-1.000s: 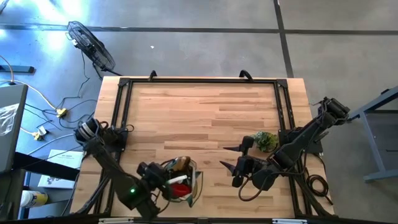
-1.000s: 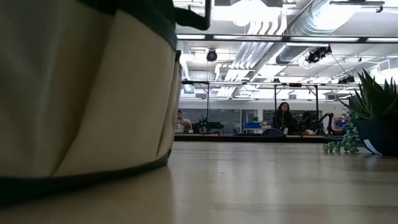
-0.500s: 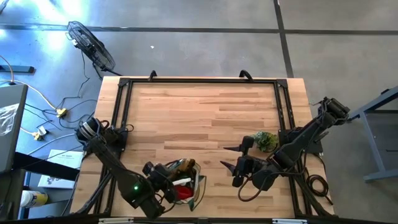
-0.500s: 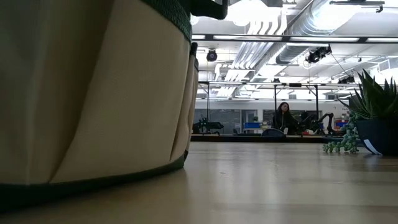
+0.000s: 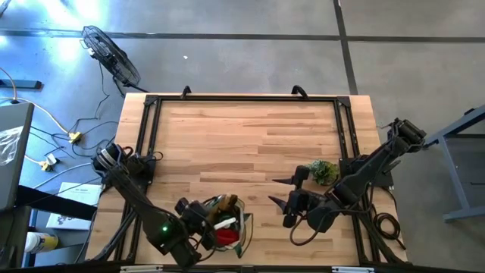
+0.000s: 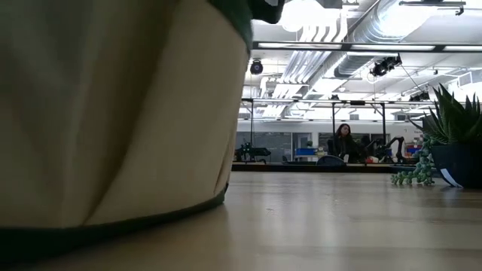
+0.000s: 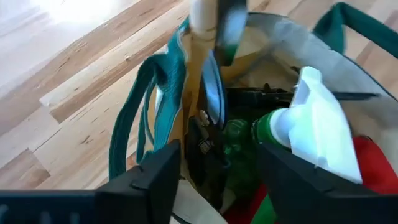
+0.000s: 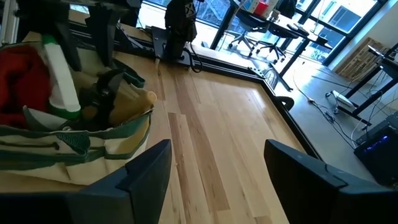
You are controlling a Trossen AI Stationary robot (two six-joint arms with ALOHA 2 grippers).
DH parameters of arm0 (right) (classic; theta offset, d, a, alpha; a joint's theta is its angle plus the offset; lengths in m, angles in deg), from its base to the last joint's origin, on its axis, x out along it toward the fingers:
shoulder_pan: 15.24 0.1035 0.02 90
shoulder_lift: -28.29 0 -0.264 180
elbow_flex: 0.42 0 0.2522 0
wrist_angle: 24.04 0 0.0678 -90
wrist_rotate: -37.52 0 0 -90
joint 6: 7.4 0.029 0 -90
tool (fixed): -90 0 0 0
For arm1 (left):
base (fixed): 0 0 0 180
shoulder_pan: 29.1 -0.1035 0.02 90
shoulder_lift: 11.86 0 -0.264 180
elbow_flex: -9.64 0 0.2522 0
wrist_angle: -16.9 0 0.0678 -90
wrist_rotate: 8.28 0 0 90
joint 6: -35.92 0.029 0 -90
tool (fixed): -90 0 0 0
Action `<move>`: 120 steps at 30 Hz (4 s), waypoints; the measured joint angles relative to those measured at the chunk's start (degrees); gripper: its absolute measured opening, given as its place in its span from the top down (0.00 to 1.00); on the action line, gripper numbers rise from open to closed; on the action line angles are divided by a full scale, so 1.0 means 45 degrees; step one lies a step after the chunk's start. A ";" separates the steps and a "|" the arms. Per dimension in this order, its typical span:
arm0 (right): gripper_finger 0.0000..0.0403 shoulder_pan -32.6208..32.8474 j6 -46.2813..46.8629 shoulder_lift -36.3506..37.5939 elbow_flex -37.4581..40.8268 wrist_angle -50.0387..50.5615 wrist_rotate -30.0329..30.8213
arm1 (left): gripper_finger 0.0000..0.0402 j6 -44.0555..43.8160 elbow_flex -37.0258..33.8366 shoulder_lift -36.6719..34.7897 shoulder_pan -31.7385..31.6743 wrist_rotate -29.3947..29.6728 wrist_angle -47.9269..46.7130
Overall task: Pick & Place Garden tools in Gardening bag
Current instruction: Put the brown trowel into the brown gardening bag
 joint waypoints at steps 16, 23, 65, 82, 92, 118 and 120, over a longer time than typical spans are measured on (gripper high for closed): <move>0.38 -0.0349 0.0046 0.0000 0.0000 0.0050 -0.0402 | 0.40 0.0943 0.3615 -0.0024 0.0000 -0.0884 -0.4493; 0.38 -0.0421 -0.0165 0.0000 0.0000 0.0053 -0.0402 | 0.41 0.0659 0.4569 -0.0029 0.0012 -0.5998 -0.4820; 0.38 -0.0499 0.0235 0.0000 0.0000 0.0049 -0.1780 | 0.41 -0.5792 -0.3136 -0.0015 -0.0727 -1.0928 0.0311; 0.38 -0.0499 0.0393 0.0000 0.0000 0.0070 -0.2405 | 0.41 -0.4636 -0.4901 -0.0015 -0.1413 -1.1939 0.2543; 0.38 -0.0499 0.0481 0.0000 0.0000 0.0330 -0.2403 | 0.41 -0.4326 -0.5808 -0.0085 -0.1423 -1.2048 0.3335; 0.38 -0.0504 0.0631 0.0000 0.0000 0.0345 -0.2773 | 0.86 -0.1572 -0.5443 0.0015 -0.1337 -1.1423 0.2393; 0.38 -0.0504 0.0631 0.0000 0.0004 0.0351 -0.2773 | 0.86 -0.1346 -0.5023 0.0058 -0.1319 -1.1138 0.1342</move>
